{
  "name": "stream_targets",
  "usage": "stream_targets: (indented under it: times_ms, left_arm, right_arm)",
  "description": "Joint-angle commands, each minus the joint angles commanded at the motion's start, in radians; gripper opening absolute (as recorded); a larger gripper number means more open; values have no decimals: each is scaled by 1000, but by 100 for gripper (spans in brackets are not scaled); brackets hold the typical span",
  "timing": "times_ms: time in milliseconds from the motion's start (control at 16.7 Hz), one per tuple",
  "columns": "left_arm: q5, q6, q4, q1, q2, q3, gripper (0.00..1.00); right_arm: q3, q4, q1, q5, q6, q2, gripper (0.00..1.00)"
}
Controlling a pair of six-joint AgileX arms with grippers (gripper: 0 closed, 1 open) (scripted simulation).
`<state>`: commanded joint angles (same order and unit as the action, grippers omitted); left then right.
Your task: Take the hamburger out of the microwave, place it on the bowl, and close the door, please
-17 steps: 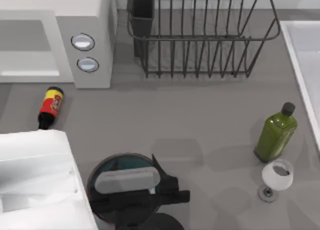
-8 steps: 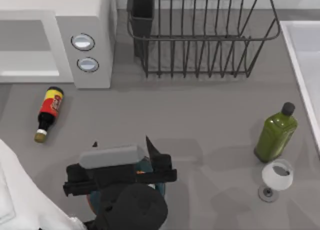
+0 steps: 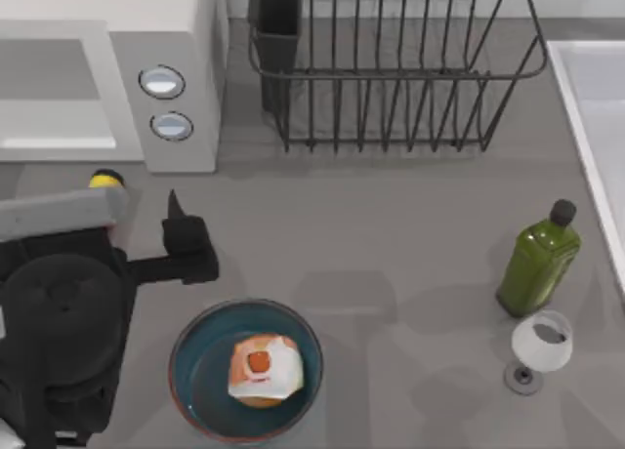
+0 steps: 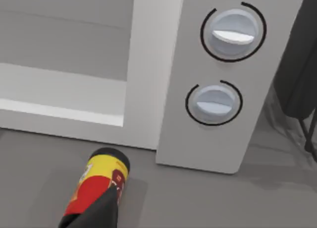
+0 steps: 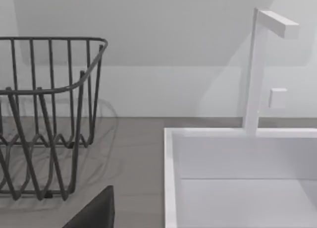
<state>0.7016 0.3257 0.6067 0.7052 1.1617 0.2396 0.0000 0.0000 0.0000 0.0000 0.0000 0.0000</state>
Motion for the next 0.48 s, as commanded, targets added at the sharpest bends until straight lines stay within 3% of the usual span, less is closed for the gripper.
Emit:
stream_targets:
  times_ms: [480]
  left_arm:
    - [-468, -217, -404, -470, -843, -159, 100]
  right_arm:
    - [0, 0, 0, 0, 0, 0, 100]
